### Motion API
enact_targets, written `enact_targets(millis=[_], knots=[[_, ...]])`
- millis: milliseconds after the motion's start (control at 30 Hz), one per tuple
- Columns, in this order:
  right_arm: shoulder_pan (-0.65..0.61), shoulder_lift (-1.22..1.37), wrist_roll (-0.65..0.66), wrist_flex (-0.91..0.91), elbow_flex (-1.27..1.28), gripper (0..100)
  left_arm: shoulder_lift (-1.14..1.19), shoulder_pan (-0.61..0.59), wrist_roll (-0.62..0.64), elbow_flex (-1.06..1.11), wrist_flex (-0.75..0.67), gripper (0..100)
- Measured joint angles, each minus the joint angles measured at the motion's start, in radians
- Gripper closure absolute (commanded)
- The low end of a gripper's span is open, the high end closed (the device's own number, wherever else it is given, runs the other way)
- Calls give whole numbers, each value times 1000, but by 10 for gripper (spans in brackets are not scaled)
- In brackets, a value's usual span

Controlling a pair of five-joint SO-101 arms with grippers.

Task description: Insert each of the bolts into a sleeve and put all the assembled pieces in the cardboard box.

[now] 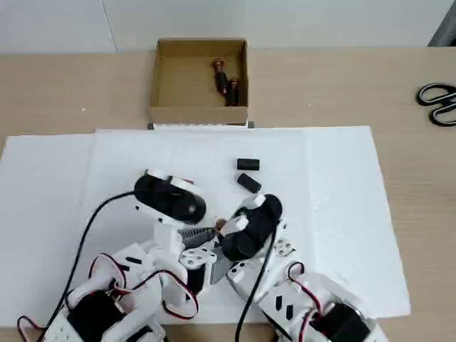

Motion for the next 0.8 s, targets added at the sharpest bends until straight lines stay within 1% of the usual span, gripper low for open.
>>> enact_targets(millis=[167,433,500,600,667,733,800], knots=[[0,3,0,0,0,996,0,-20,-2,-3,12,787],[0,-11,0,-2,-5,996,9,-23,-3,-89,66,795],[2,5,0,-2,-3,996,2,-29,-20,-121,66,849],[3,3,0,-2,-5,996,0,-80,-49,-149,66,1000],[28,5,0,-2,-5,996,0,-126,-80,-157,66,979],[55,3,0,-2,-5,996,0,-175,-107,-157,66,997],[78,3,0,-2,-5,996,0,-229,-124,-157,66,994]])
